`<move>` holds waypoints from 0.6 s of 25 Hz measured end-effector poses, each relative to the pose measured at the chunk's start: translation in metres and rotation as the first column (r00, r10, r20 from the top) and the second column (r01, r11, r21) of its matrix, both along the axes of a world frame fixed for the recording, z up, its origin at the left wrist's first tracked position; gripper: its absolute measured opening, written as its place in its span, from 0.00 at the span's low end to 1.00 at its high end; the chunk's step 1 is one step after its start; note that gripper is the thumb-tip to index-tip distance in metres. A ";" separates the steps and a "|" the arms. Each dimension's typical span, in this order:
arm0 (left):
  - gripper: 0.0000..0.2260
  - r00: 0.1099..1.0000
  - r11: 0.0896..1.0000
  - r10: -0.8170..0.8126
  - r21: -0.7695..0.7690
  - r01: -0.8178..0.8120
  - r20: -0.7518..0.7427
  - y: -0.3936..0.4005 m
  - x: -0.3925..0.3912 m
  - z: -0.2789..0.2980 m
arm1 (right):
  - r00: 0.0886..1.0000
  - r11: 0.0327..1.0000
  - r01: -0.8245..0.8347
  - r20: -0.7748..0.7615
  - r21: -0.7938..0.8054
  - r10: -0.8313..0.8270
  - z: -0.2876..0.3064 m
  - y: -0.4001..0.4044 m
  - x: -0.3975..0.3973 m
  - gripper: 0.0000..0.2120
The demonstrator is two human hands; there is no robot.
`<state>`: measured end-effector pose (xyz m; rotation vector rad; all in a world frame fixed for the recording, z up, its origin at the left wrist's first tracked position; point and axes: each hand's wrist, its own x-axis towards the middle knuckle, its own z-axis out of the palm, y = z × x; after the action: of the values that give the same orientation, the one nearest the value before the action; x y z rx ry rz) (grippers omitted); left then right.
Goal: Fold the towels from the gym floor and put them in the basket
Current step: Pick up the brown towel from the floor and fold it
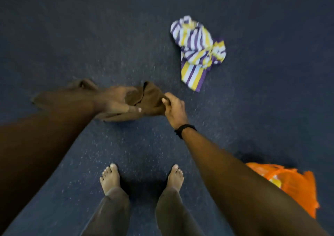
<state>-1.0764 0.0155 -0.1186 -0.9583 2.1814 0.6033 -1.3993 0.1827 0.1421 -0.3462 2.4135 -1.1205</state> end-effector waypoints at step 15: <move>0.46 0.524 0.803 -0.457 -0.080 0.590 -0.718 -0.059 -0.381 0.892 | 0.820 0.997 -0.028 -0.568 0.078 0.067 0.653 0.038 -0.117 0.08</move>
<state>-1.4577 -0.0432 0.7729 0.1524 2.8409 0.9410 -1.5165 0.2206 0.7954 -0.8195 2.9274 -1.0107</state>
